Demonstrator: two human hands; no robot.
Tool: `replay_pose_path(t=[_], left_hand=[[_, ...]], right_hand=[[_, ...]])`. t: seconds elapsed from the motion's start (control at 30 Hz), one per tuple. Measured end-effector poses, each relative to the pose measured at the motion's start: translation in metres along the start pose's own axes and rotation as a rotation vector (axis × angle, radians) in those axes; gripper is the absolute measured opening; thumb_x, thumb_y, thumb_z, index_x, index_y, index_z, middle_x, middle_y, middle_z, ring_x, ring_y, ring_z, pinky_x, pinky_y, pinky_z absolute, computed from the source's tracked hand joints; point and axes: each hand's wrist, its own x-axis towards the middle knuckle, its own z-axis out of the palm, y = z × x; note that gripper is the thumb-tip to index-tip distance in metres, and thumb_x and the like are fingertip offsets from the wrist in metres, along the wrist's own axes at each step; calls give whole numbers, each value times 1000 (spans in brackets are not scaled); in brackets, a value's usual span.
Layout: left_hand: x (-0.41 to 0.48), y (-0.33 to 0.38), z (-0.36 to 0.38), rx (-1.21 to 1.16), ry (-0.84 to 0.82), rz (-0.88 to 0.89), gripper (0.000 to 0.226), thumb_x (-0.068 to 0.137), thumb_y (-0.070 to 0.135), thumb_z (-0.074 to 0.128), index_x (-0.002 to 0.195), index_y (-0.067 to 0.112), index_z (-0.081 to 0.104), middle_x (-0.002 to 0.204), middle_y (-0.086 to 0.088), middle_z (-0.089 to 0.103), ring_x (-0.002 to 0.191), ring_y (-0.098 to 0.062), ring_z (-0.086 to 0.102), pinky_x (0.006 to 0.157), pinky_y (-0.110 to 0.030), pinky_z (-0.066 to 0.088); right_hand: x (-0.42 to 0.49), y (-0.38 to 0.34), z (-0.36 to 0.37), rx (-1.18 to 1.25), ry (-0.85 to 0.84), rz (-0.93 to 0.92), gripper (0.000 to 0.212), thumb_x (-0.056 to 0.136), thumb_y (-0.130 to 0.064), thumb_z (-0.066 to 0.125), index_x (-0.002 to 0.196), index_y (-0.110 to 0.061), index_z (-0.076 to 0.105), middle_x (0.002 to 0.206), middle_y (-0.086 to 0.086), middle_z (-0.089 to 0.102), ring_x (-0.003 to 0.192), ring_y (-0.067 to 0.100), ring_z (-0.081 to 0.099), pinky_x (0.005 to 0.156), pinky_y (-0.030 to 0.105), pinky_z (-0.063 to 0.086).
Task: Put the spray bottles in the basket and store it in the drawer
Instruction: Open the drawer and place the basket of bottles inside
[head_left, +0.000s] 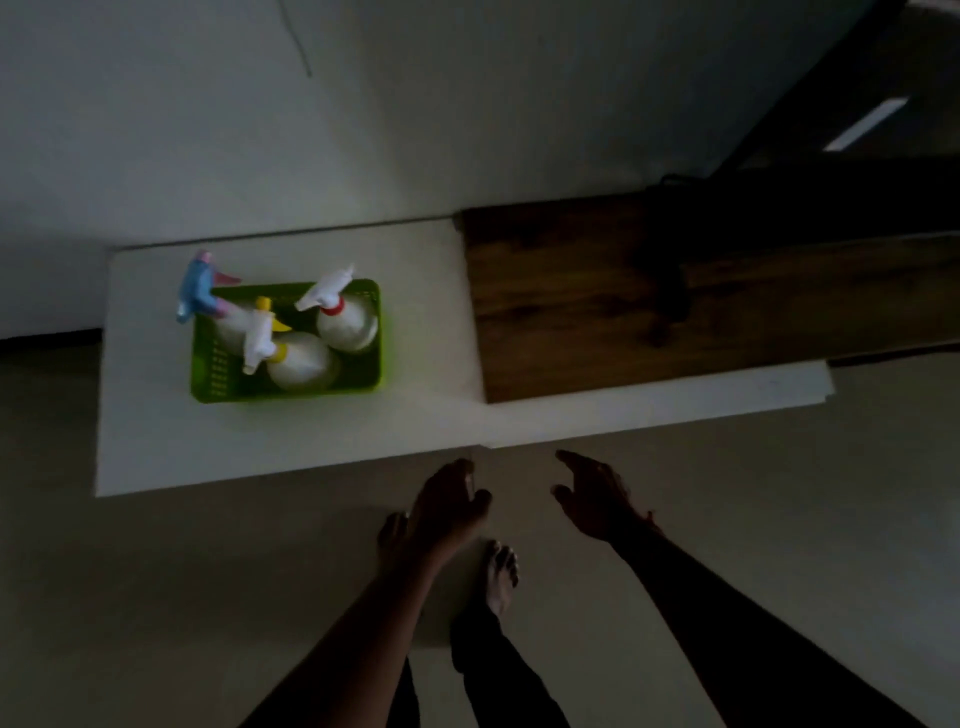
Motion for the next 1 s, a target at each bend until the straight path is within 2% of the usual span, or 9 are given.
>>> replay_pose_path(t=[0.07, 0.13, 0.2, 0.3, 0.4, 0.5, 0.67, 0.83, 1.0], left_hand=[[3, 15, 21, 90, -77, 71, 60, 90, 40, 50, 145, 20, 36, 151, -3, 40, 138, -20, 39, 115, -32, 30], [6, 25, 34, 153, -132, 107, 65, 91, 43, 48, 148, 21, 29, 155, -3, 34, 142, -21, 31, 115, -32, 24], [8, 34, 45, 219, -187, 132, 69, 91, 45, 47, 151, 19, 21, 158, -5, 26, 145, -23, 24, 117, -34, 22], [14, 45, 59, 310, -265, 119, 75, 94, 45, 44, 153, 17, 7, 163, -5, 5, 150, -23, 6, 121, -40, 15], [21, 52, 75, 374, -281, 78, 82, 93, 43, 48, 153, 18, -1, 162, -3, -10, 149, -23, -6, 119, -51, 15], [30, 49, 91, 394, -251, 59, 88, 90, 41, 55, 153, 19, -2, 162, 0, -12, 149, -20, -8, 118, -53, 13], [47, 32, 113, 435, -136, 38, 94, 87, 40, 59, 152, 24, -7, 158, 6, -25, 147, -17, -19, 115, -58, 14], [61, 24, 128, 437, -22, 13, 96, 85, 41, 60, 151, 26, -8, 159, 5, -22, 147, -17, -17, 114, -60, 14], [61, 26, 142, 419, 7, 12, 97, 85, 43, 58, 150, 30, -14, 157, 4, -28, 145, -18, -22, 114, -61, 7]], right_hand=[[3, 27, 0, -71, -56, 7, 66, 95, -38, 50, 152, -22, 20, 157, 6, 31, 141, 27, 34, 115, 37, 30], [5, 43, 2, -116, -118, 15, 70, 97, -40, 46, 153, -22, 9, 163, 4, 11, 149, 26, 15, 119, 38, 18], [2, 54, 5, -138, -138, 22, 72, 97, -43, 44, 153, -22, 3, 163, 3, 2, 150, 26, 4, 120, 39, 13], [-8, 62, 6, -167, -151, 5, 74, 97, -46, 43, 153, -23, 0, 163, 1, -3, 150, 24, -4, 122, 41, 10], [-7, 68, 2, -270, -157, -55, 74, 98, -45, 41, 153, -22, -2, 163, 1, -7, 150, 23, -8, 122, 45, 13], [8, 74, -3, -301, -148, -82, 74, 99, -42, 41, 153, -20, -4, 163, 0, -10, 149, 23, -11, 122, 46, 12], [34, 89, -1, -265, -139, -120, 76, 99, -40, 42, 152, -19, -8, 162, -1, -16, 149, 24, -14, 121, 48, 12], [55, 103, 0, -276, -4, -181, 76, 97, -27, 46, 153, -21, -5, 162, -3, -16, 149, 21, -13, 119, 47, 20], [57, 110, -5, -262, 33, -216, 75, 97, -21, 46, 153, -18, -3, 162, -1, -13, 149, 21, -10, 116, 43, 28]])
